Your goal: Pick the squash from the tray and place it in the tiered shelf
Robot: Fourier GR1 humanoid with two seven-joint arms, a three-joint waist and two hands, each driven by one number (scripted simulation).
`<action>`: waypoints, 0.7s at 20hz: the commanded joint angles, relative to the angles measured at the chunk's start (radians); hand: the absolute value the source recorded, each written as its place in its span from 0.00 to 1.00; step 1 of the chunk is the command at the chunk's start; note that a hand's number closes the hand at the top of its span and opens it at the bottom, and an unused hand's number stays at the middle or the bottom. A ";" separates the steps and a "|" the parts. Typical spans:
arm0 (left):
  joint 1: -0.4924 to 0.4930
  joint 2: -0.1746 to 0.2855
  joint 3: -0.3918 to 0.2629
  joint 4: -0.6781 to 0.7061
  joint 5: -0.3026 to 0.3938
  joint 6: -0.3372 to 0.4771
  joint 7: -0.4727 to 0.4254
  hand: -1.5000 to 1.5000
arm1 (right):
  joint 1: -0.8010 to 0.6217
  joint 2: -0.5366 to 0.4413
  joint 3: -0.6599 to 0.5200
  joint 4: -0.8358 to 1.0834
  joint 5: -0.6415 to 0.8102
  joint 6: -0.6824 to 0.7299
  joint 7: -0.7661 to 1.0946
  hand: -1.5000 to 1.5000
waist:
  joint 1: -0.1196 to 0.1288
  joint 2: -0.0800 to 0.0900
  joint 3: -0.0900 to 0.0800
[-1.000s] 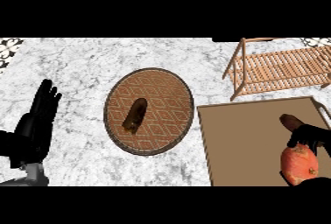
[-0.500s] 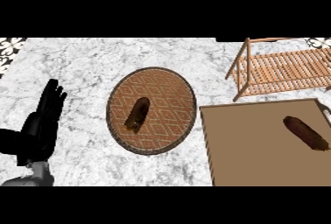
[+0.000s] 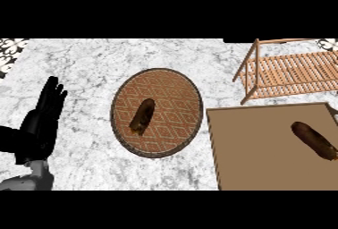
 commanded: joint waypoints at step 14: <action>0.020 -0.045 -0.042 -0.061 -0.052 0.007 0.040 0.50 | -0.204 -0.070 0.122 0.743 0.171 -0.517 -0.409 1.00 | 0.017 0.004 0.001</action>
